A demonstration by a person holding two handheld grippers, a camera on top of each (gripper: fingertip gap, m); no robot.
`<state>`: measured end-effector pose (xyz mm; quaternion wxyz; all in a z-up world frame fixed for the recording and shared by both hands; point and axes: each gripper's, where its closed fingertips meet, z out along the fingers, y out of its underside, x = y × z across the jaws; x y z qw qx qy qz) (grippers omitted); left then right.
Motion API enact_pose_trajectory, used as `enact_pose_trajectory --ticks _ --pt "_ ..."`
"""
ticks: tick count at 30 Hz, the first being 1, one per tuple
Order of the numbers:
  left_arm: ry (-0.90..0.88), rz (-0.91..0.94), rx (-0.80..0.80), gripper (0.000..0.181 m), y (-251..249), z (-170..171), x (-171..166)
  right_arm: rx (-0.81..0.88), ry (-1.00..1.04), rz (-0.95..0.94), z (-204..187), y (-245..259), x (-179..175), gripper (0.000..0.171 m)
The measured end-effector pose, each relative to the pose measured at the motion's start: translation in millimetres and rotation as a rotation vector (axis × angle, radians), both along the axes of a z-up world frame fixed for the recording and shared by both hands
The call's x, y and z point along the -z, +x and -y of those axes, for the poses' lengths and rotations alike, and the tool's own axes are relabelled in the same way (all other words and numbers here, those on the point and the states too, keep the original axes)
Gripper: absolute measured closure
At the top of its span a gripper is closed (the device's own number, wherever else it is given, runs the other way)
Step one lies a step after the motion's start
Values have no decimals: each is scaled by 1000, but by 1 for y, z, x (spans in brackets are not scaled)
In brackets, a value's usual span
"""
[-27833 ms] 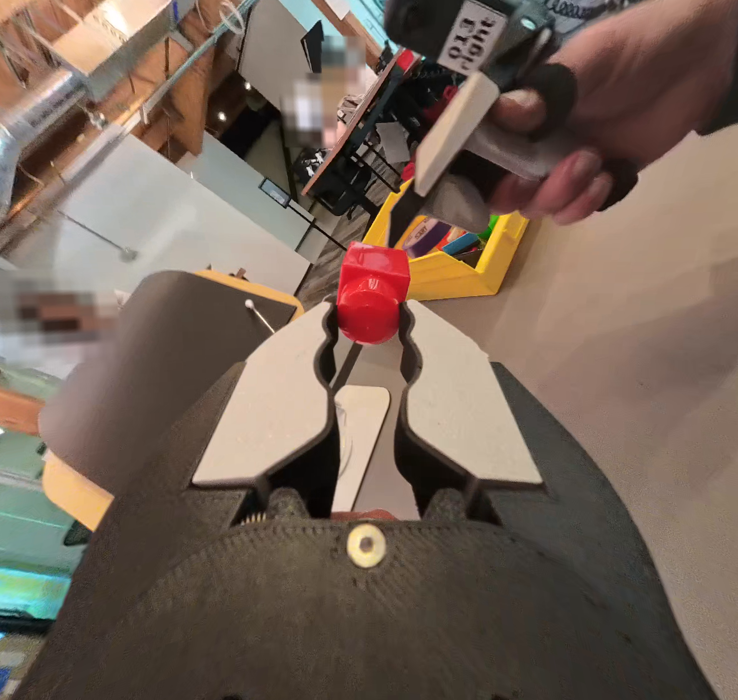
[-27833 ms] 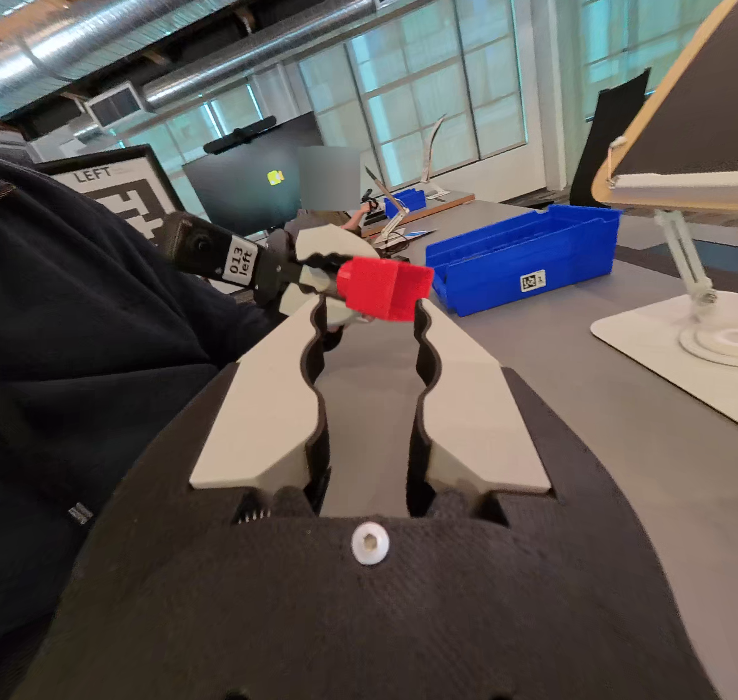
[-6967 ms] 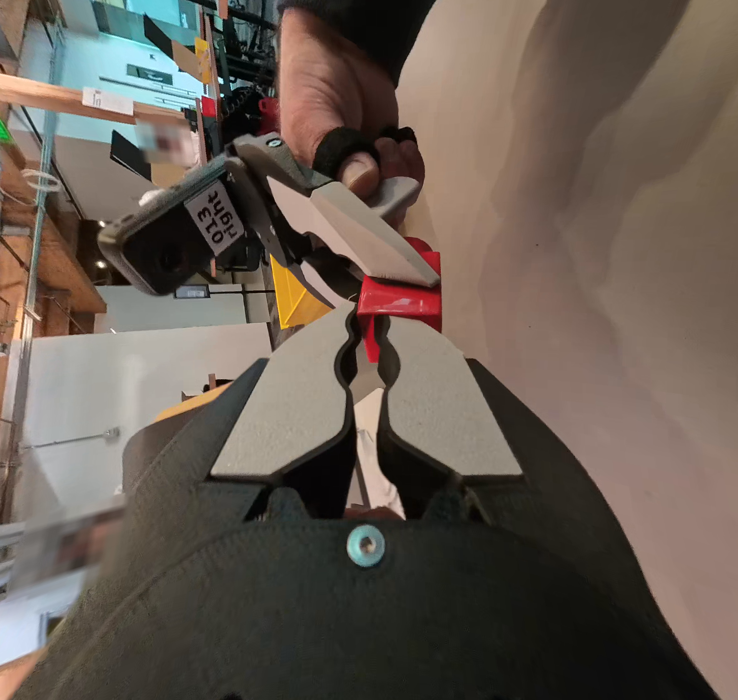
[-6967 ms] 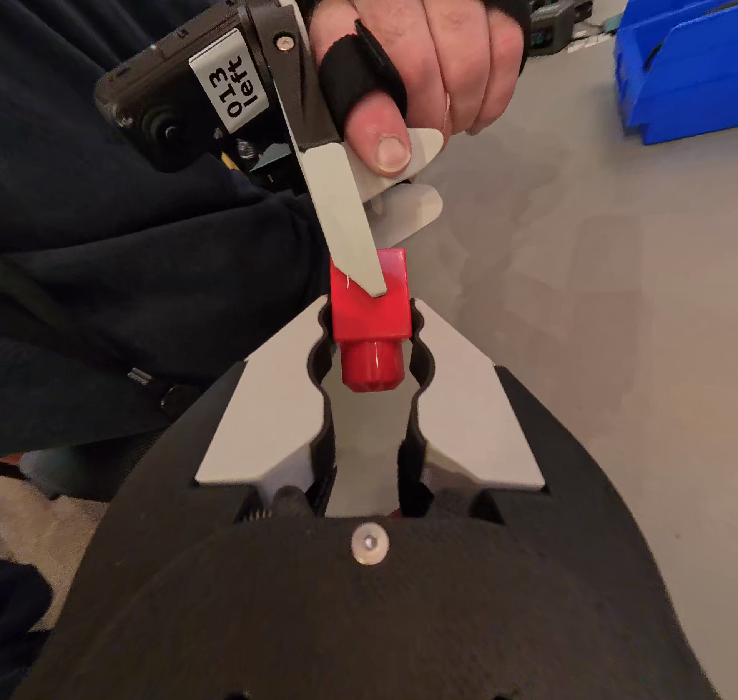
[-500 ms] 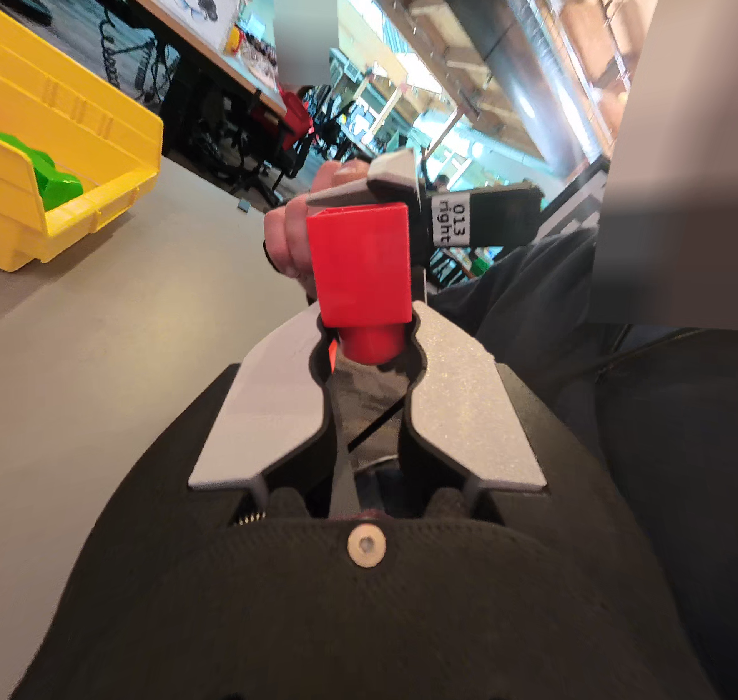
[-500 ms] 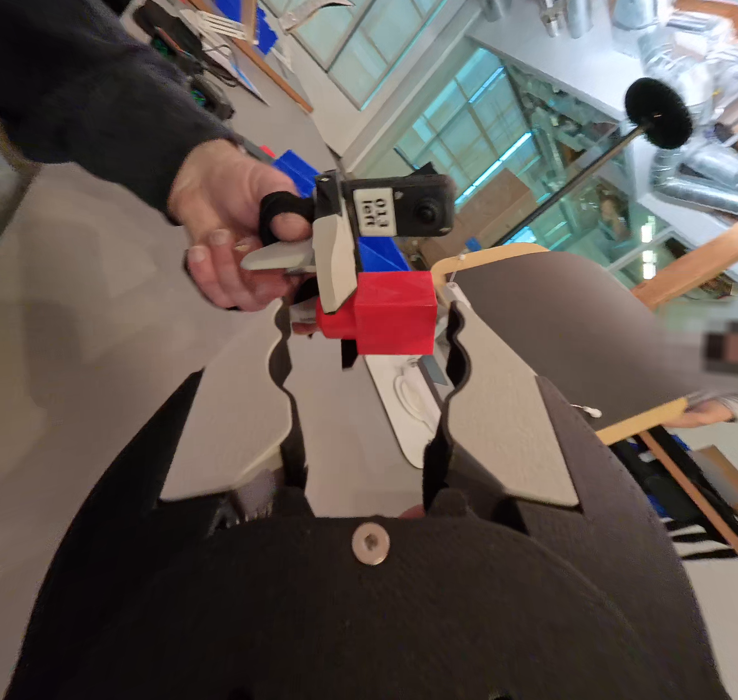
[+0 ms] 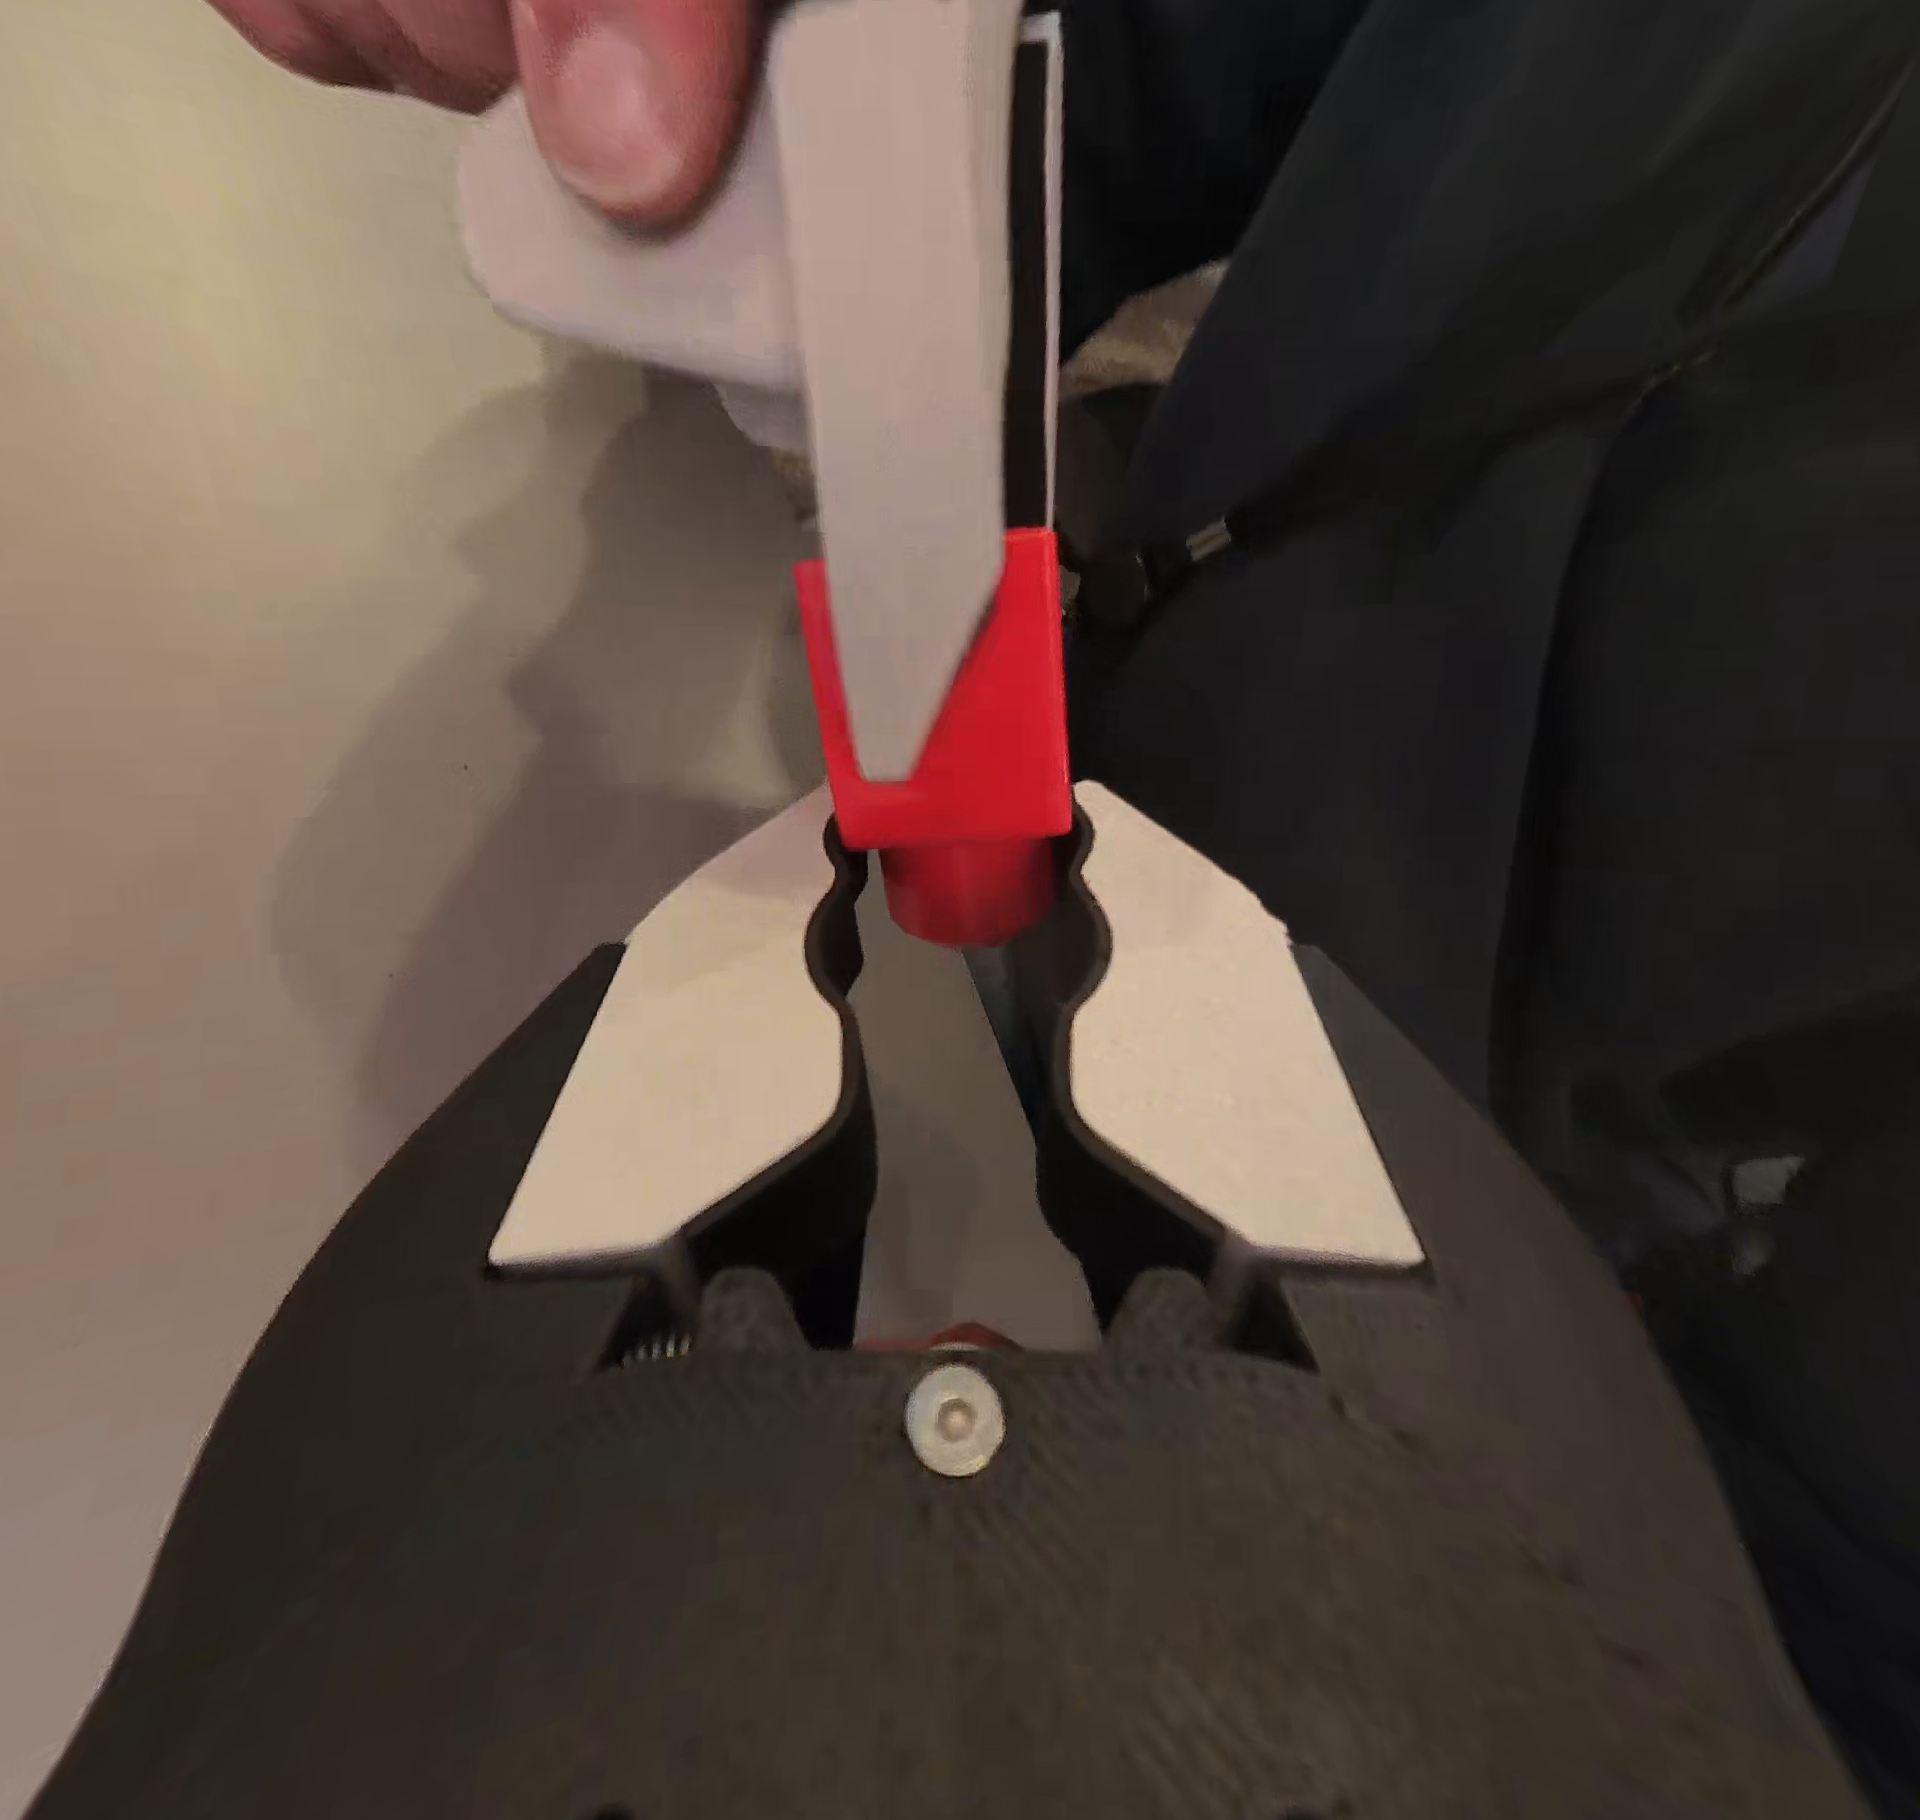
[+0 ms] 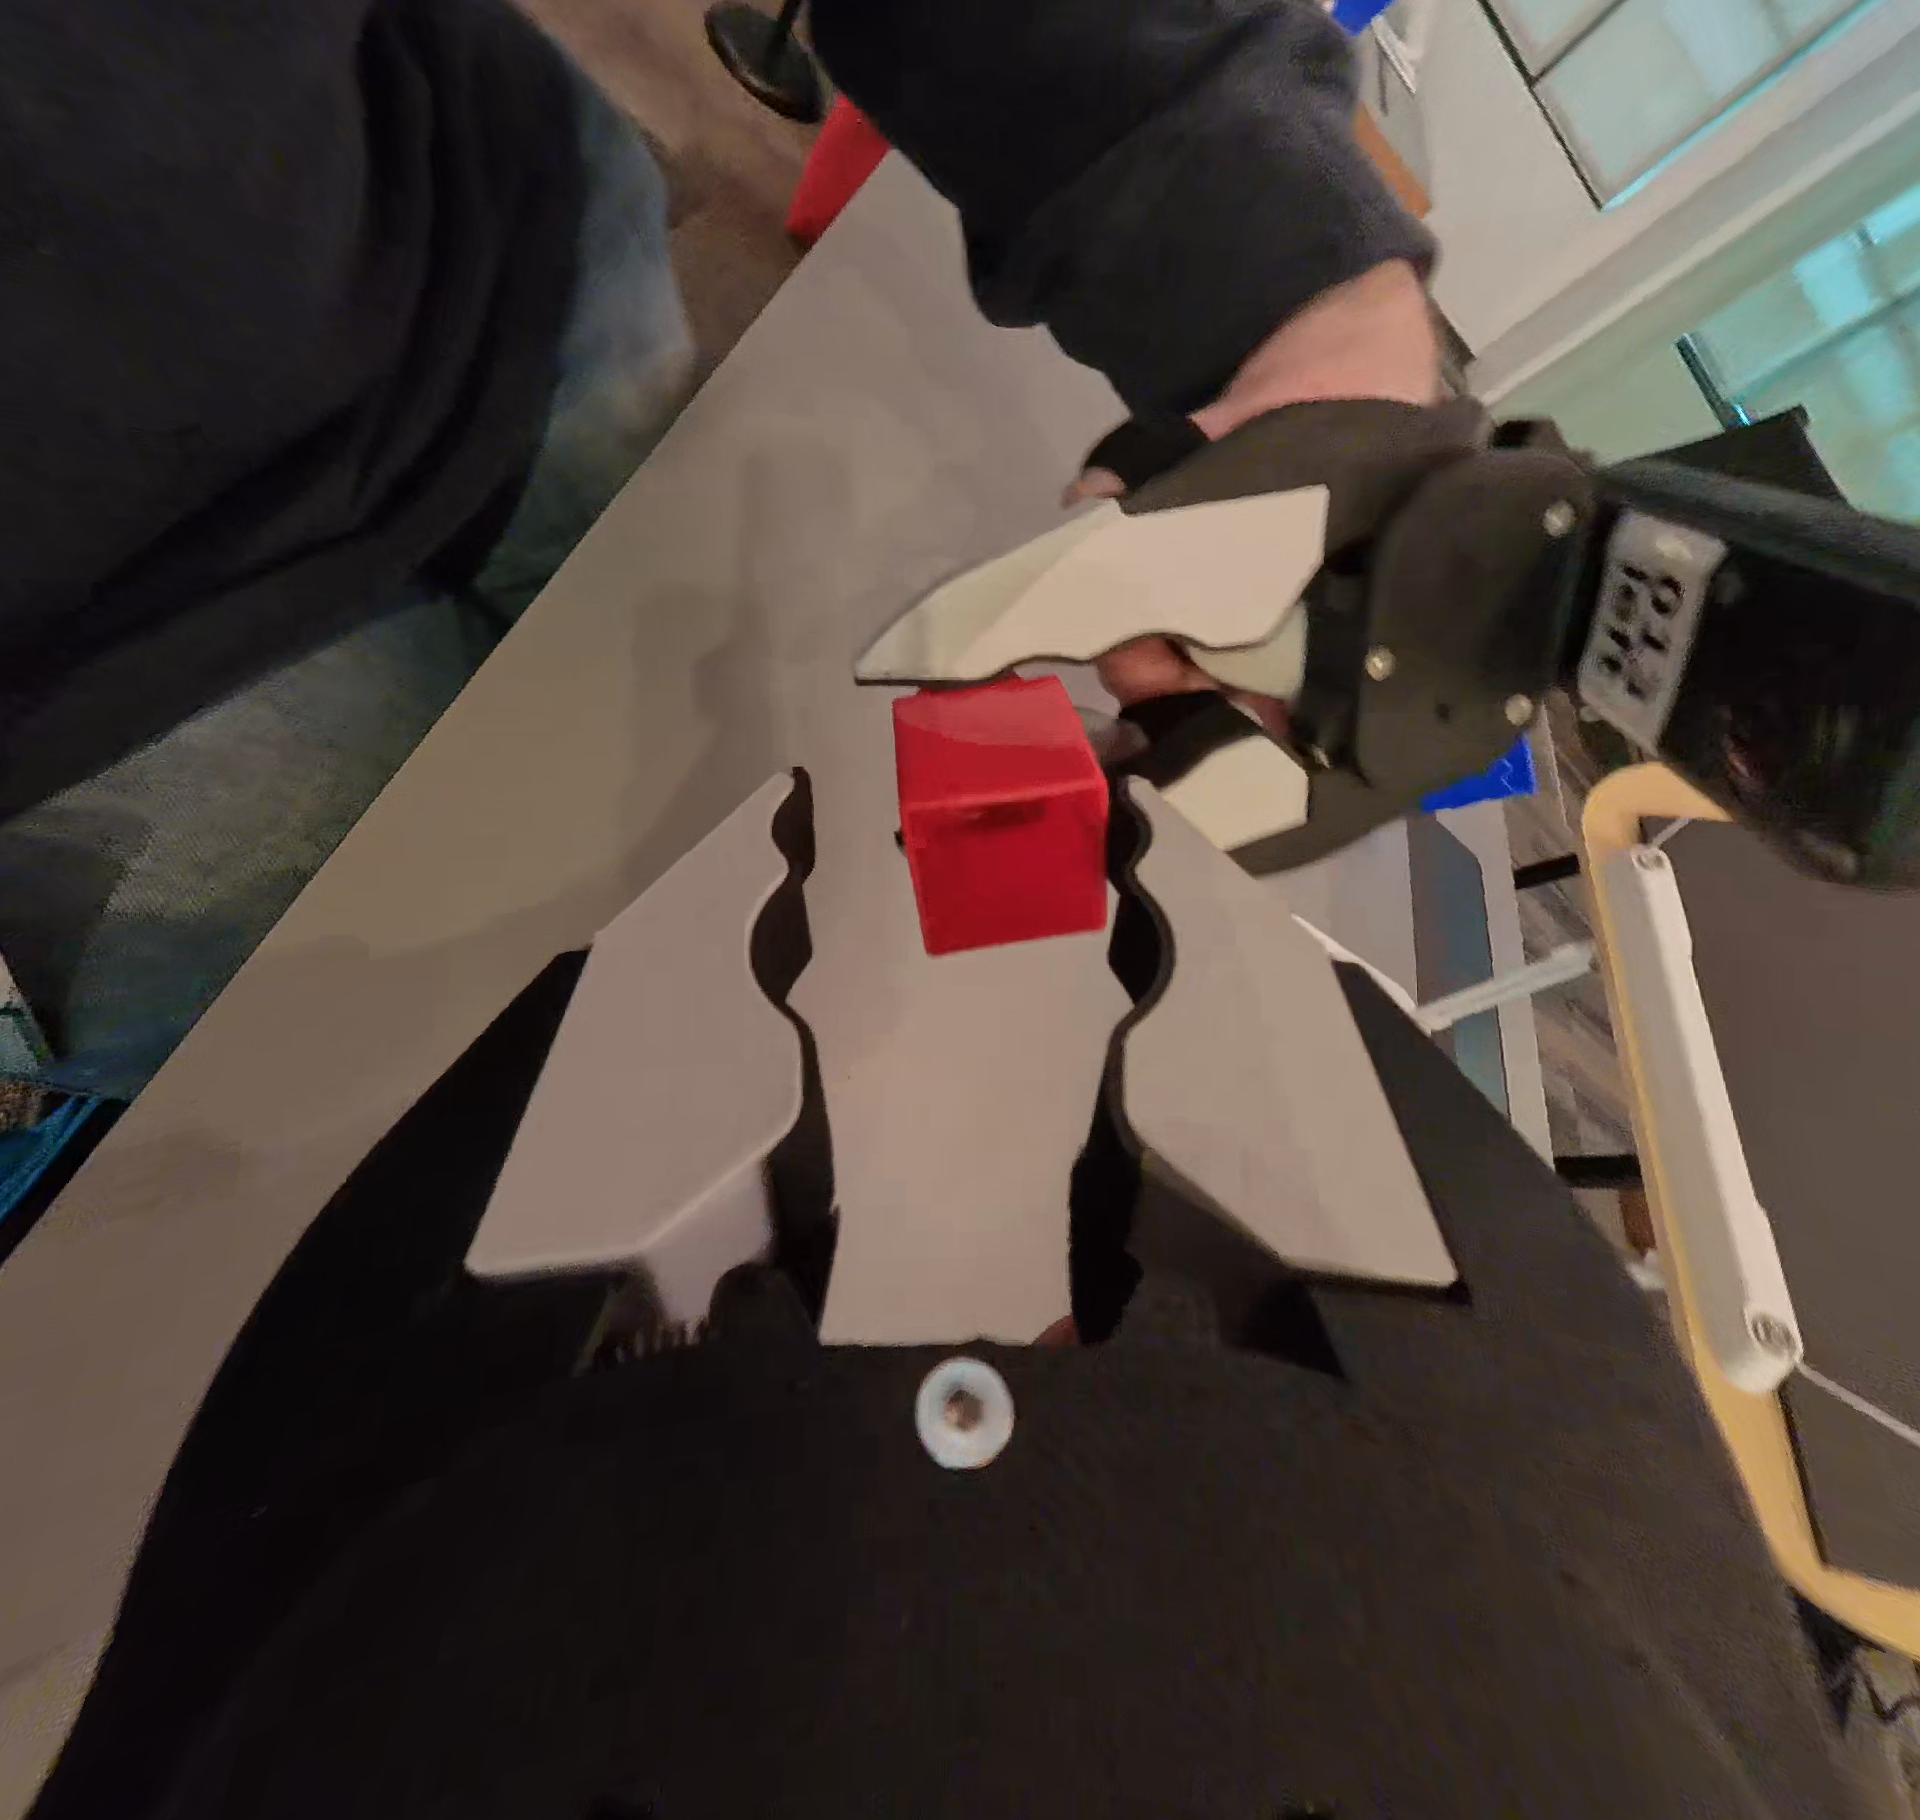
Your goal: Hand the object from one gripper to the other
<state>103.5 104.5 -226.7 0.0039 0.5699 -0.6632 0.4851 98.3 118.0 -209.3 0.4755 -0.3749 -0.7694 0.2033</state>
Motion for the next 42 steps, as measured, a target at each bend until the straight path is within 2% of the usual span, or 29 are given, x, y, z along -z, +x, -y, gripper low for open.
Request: enact_pose_trajectory --ticks 3,7,10,14,15,20,22,26,29,34,36,40,42 --pt "24 -46 56 147 -3 2 4 -10 35 41 1 -4 7 135" --pt "16 -51 78 147 -3 3 6 28 77 24 -3 -5 5 137" --pt "-23 47 -37 146 2 -12 -7 149 122 -103 -22 -2 -13 138" --pt "-72 220 -235 133 7 -35 -21 313 200 -286 -44 6 -40 137" --pt "-84 264 -290 125 9 -39 -23 353 233 -318 -49 8 -44 137" --pt "-246 529 -498 118 26 -51 -43 520 392 -453 -59 13 -55 137" --pt "-307 627 -574 119 32 -56 -51 549 416 -479 -59 12 -53 137" --pt "-408 767 -617 126 37 -53 -61 572 415 -526 -58 7 -48 137" --pt "-427 822 -619 143 39 -51 -62 596 410 -543 -58 7 -45 137" --pt "-352 815 -642 145 39 -53 -57 567 339 -537 -56 6 -39 133" --pt "-333 762 -613 145 38 -52 -52 491 298 -510 -48 4 -35 125" --pt "-236 589 -524 146 32 -48 -36 350 200 -370 -36 4 -23 98" --pt "-203 503 -454 146 28 -42 -29 300 164 -296 -34 7 -20 93"
